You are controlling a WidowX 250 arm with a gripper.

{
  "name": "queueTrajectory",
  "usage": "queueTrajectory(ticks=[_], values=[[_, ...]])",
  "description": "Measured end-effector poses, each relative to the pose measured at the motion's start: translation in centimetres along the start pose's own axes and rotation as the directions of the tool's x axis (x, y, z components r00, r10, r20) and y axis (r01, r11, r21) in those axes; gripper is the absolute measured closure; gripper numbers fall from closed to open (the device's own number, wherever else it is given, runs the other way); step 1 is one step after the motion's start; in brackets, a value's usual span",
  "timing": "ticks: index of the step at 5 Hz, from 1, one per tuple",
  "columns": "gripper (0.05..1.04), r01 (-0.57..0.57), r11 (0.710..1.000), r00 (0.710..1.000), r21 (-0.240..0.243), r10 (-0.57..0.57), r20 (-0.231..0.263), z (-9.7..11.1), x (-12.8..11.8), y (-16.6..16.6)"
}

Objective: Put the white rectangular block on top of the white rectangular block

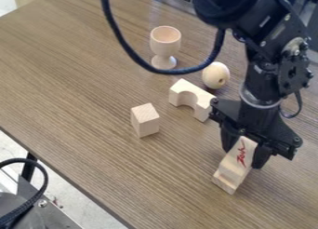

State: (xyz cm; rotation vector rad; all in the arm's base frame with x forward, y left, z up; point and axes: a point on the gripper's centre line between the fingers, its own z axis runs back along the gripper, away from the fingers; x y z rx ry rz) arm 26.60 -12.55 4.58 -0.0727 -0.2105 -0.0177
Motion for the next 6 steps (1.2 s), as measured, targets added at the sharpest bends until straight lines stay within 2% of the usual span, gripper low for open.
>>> queueTrajectory(ticks=[1, 2, 3, 4, 5, 6], values=[[0.539, 0.015, 1.000, 1.000, -0.008, -0.015, -0.006, 0.0, 0.0, 0.0], [0.468, 0.019, 1.000, 1.000, -0.011, -0.019, -0.009, 0.0, -0.1, 0.0], [0.165, 0.011, 1.000, 1.000, -0.018, -0.011, -0.018, 0.0, -0.2, 0.0], [0.078, 0.012, 1.000, 0.999, -0.006, -0.013, -0.038, -0.3, -0.4, 0.4], [0.083, 0.030, 0.999, 0.998, 0.021, -0.029, -0.050, -0.2, -0.6, 0.9], [0.083, 0.003, 1.000, 1.000, 0.013, -0.003, 0.000, 3.3, 0.7, 0.6]])
